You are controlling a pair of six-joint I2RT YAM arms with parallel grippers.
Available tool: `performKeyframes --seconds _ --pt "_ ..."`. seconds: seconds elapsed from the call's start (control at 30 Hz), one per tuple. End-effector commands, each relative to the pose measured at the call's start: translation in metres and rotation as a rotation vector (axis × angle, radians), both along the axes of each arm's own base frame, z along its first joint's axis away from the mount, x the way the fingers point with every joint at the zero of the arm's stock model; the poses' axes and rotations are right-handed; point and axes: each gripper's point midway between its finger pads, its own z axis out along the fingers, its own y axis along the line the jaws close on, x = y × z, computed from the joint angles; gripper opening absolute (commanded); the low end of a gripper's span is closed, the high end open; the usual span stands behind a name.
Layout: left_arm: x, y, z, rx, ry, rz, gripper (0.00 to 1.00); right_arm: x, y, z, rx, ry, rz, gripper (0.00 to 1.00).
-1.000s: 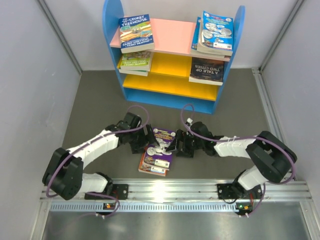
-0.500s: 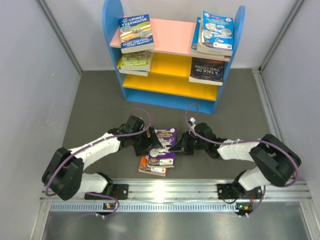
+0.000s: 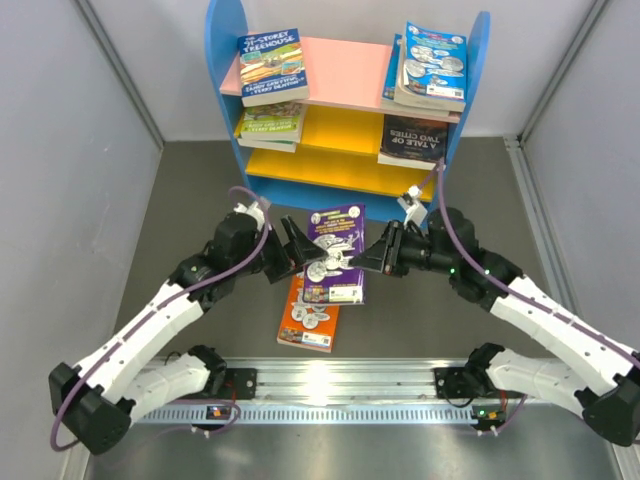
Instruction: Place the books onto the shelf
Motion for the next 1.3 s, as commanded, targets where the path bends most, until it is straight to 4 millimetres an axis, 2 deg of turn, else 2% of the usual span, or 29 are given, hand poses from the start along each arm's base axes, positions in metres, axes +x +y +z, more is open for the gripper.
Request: performKeyframes --seconds 0.0,0.1,0.2,0.23,0.3,0.47,0.63,0.67,0.8,1.07,1.17,1.27 --pt "0.009 -0.005 0.028 -0.111 -0.046 0.054 0.95 -0.009 0.002 0.093 0.177 -0.14 0.046 0.0" --pt "0.013 -0.011 0.057 -0.22 -0.089 0.066 0.96 -0.009 0.001 0.124 0.257 -0.159 0.033 0.0" --pt "0.013 -0.014 0.071 -0.271 -0.096 0.076 0.96 -0.007 -0.003 0.154 0.358 -0.172 0.014 0.0" --pt "0.013 -0.013 0.073 -0.281 -0.089 0.085 0.96 -0.006 -0.005 0.169 0.406 -0.201 0.013 0.0" --pt "0.012 -0.011 0.077 -0.301 -0.097 0.093 0.96 -0.003 -0.011 0.185 0.472 -0.198 -0.001 0.0" --pt "0.004 -0.001 0.078 -0.366 -0.105 0.142 0.96 0.004 -0.027 0.217 0.598 -0.231 -0.021 0.0" --pt "-0.004 0.007 0.081 -0.46 -0.104 0.177 0.96 0.004 -0.031 0.223 0.693 -0.2 -0.012 0.0" --pt "-0.004 0.007 0.091 -0.507 -0.134 0.175 0.96 0.005 -0.03 0.216 0.706 -0.165 -0.017 0.0" --pt "-0.005 0.009 0.109 -0.629 -0.154 0.189 0.97 0.004 -0.033 0.21 0.756 -0.146 -0.018 0.0" --pt "-0.002 0.01 0.136 -0.697 -0.193 0.195 0.97 0.004 -0.034 0.203 0.754 -0.132 -0.032 0.0" --pt "-0.002 0.014 0.138 -0.702 -0.197 0.212 0.97 0.004 -0.036 0.204 0.768 -0.132 -0.037 0.0" --pt "0.001 0.027 0.137 -0.757 -0.189 0.291 0.95 0.004 -0.039 0.205 0.787 -0.128 -0.056 0.0"
